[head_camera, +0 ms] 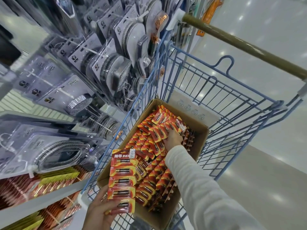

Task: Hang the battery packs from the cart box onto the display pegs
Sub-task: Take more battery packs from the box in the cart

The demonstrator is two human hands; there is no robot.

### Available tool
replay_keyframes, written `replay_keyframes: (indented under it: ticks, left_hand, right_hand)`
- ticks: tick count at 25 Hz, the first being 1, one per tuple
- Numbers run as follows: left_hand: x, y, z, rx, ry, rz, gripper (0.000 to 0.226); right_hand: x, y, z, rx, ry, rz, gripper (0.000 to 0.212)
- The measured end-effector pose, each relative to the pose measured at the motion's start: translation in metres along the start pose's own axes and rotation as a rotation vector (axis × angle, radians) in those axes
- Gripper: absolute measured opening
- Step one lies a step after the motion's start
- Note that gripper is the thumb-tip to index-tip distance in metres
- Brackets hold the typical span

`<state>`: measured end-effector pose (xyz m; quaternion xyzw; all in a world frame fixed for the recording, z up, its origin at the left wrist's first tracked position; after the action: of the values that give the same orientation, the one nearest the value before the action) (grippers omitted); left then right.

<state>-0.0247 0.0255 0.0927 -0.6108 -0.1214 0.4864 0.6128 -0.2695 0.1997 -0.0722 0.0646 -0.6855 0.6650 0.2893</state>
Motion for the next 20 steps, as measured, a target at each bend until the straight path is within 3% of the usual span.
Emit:
replay_keyframes:
  ticks: [2,4,12,17,20]
  left_hand:
    - [-0.003,-0.005,0.000,0.027,-0.008,0.028,0.072]
    - [-0.003,-0.017,0.005,0.058,-0.043,0.080,0.073]
    - [-0.002,-0.085,0.006,0.095,-0.209,0.268,0.062]
    - [0.000,-0.144,-0.033,0.141,-0.337,0.408,0.106]
    - [-0.002,-0.184,-0.071,0.132,-0.507,0.490,0.085]
  right_hand:
    - [0.008,-0.025,-0.008,-0.023,0.109,-0.002,0.027]
    - [0.013,-0.055,-0.019,0.028,0.151,-0.018,0.029]
    - [0.025,-0.202,-0.047,0.541,-0.152,-0.074,0.030]
    - [0.012,-0.300,-0.018,0.716,-0.278,-0.054,0.022]
    - [-0.006,-0.356,0.013,0.757,-0.517,-0.246,0.016]
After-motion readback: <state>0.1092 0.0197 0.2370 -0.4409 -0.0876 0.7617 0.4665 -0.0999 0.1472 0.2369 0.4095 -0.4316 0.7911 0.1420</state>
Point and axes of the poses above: each hand's wrist, its own y-axis towards the middle knuckle, its own z-axis out of the palm, x = y × z, the point moved 1 cm from there along y, towards the middle knuckle, and after that the axes turned 4 degrees about -y, right-handed, at the moved point
